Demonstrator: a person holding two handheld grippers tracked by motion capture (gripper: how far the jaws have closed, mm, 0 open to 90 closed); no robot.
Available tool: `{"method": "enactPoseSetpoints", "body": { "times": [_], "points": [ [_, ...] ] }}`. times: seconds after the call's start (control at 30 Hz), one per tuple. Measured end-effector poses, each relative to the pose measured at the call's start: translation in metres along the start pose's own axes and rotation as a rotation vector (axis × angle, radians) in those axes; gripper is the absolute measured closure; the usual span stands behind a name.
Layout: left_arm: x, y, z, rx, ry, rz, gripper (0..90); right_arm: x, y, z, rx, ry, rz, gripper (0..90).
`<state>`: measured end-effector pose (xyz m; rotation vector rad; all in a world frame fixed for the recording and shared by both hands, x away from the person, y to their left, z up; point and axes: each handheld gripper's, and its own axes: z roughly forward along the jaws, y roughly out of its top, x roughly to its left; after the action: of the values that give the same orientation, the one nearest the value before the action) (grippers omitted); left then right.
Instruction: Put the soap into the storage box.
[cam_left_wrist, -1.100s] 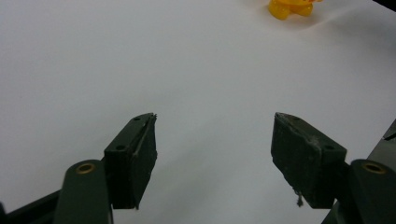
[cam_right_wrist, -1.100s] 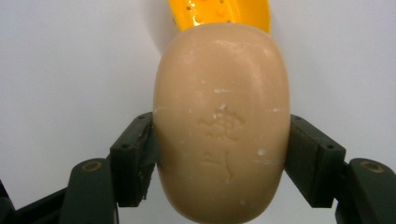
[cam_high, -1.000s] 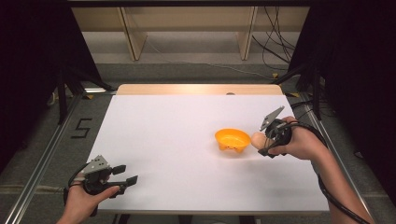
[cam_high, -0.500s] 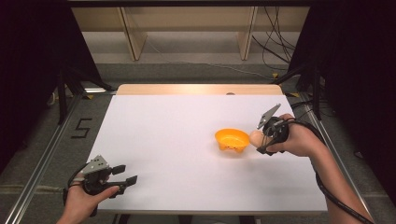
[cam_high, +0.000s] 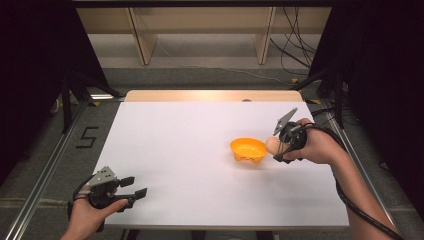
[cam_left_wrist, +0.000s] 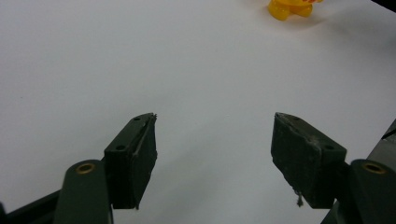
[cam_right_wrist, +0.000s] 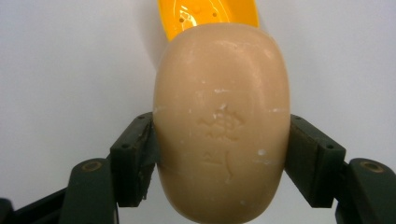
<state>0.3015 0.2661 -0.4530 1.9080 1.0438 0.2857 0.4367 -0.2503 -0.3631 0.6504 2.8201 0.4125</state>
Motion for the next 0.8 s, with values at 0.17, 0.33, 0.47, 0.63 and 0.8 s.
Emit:
{"method": "enactPoseSetpoints", "body": {
  "times": [0.17, 0.33, 0.47, 0.63, 0.8],
  "points": [
    [0.000, 0.000, 0.000, -0.006, 0.000, -0.003, 30.9, 0.001, 0.004, -0.001, 0.002, 0.000, 0.012, 33.3],
    [0.000, 0.000, 0.000, -0.007, -0.001, -0.007, 30.9, -0.001, 0.009, 0.000, 0.001, -0.007, 0.005, 33.3],
    [0.000, 0.000, 0.000, -0.007, -0.002, -0.002, 30.9, -0.002, 0.012, 0.001, 0.005, -0.007, 0.005, 33.2],
    [0.000, 0.000, 0.000, -0.008, -0.002, -0.004, 30.9, -0.003, 0.015, 0.002, 0.001, -0.004, -0.002, 33.3],
    [0.000, 0.000, 0.000, -0.011, -0.004, -0.002, 30.9, -0.004, 0.018, 0.002, -0.001, 0.002, -0.002, 33.3]
  ]
}}
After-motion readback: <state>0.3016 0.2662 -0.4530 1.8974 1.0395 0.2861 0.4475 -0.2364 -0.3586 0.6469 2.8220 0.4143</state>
